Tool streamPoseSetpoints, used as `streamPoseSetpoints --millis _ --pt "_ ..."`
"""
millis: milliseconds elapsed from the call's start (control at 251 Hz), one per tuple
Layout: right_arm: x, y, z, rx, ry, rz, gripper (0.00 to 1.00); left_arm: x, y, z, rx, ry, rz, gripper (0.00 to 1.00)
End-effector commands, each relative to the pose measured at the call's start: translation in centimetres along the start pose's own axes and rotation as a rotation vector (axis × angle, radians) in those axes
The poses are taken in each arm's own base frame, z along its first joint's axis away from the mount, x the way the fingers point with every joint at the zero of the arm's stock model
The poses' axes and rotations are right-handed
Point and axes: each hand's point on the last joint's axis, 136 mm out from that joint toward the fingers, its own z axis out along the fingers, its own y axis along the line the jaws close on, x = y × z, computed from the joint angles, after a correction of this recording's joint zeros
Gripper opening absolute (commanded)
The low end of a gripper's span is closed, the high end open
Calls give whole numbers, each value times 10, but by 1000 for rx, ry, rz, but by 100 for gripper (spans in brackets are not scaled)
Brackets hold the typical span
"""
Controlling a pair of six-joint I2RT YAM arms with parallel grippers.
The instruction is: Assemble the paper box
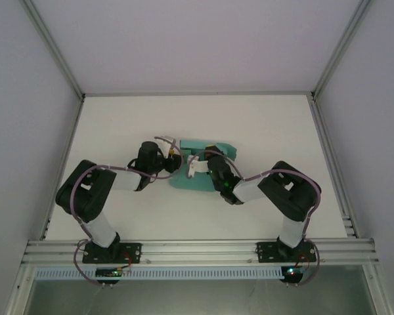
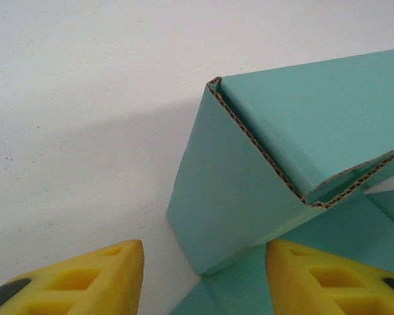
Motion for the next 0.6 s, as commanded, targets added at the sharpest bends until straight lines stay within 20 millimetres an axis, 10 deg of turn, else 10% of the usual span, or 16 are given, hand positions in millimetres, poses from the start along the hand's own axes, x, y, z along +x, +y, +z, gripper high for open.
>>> streamPoseSetpoints --millis 0,251,383,491,599 --pt "-8 18 -5 -29 -18 -36 0 -25 3 7 -66 -98 50 51" --pt "-9 25 -2 -79 -32 -15 0 -32 7 21 -109 -141 33 40" --pt "-7 26 1 -121 -30 9 0 -36 11 24 -145 -154 26 0" --pt "-5 25 2 -142 -27 78 0 -33 18 27 -206 -142 35 0" --pt "-1 15 -1 -167 -15 219 21 -30 17 26 -211 -144 44 0"
